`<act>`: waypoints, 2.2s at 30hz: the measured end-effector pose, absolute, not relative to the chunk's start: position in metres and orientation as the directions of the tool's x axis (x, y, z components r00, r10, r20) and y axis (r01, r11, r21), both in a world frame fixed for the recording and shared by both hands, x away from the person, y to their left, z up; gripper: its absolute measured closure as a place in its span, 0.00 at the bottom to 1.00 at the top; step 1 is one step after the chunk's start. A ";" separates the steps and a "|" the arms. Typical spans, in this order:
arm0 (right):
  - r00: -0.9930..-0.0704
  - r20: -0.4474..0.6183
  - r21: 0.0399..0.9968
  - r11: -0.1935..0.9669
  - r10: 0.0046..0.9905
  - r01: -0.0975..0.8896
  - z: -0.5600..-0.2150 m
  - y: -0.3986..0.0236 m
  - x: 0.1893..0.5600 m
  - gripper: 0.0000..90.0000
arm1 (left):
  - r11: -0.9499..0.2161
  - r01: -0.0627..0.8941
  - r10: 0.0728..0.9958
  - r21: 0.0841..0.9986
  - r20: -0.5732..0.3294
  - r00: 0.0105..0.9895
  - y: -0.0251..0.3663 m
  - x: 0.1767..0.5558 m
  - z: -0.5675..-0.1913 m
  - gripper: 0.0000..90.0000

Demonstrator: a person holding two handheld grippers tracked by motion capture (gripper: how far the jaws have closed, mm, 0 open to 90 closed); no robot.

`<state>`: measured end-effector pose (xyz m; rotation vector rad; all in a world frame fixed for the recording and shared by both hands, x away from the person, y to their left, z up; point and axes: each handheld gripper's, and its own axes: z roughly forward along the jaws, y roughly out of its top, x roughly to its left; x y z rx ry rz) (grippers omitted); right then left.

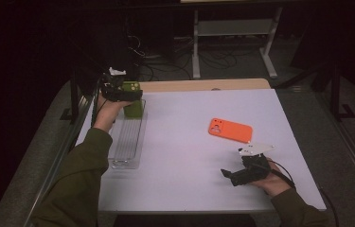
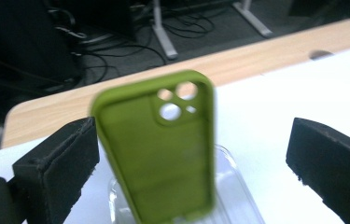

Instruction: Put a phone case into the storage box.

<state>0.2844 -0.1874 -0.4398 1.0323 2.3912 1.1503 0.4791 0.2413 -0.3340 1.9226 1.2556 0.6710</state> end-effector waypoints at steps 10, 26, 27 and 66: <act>-0.702 0.039 0.769 0.427 0.711 0.475 -0.440 -0.188 0.281 0.00 | -0.292 0.519 0.874 0.803 0.004 0.486 0.239 0.453 -0.331 0.02; -0.703 0.046 0.770 0.423 0.709 0.477 -0.439 -0.186 0.283 0.00 | -0.367 0.458 0.737 0.810 -0.047 0.674 0.211 0.418 -0.328 0.02; -0.703 0.045 0.773 0.421 0.710 0.475 -0.439 -0.186 0.283 0.00 | -0.367 0.458 0.730 0.810 -0.054 0.681 0.208 0.416 -0.329 0.02; -0.710 0.064 0.753 0.433 0.701 0.496 -0.432 -0.186 0.282 0.00 | -0.526 0.365 0.396 0.768 -0.159 0.904 0.147 0.348 -0.390 0.00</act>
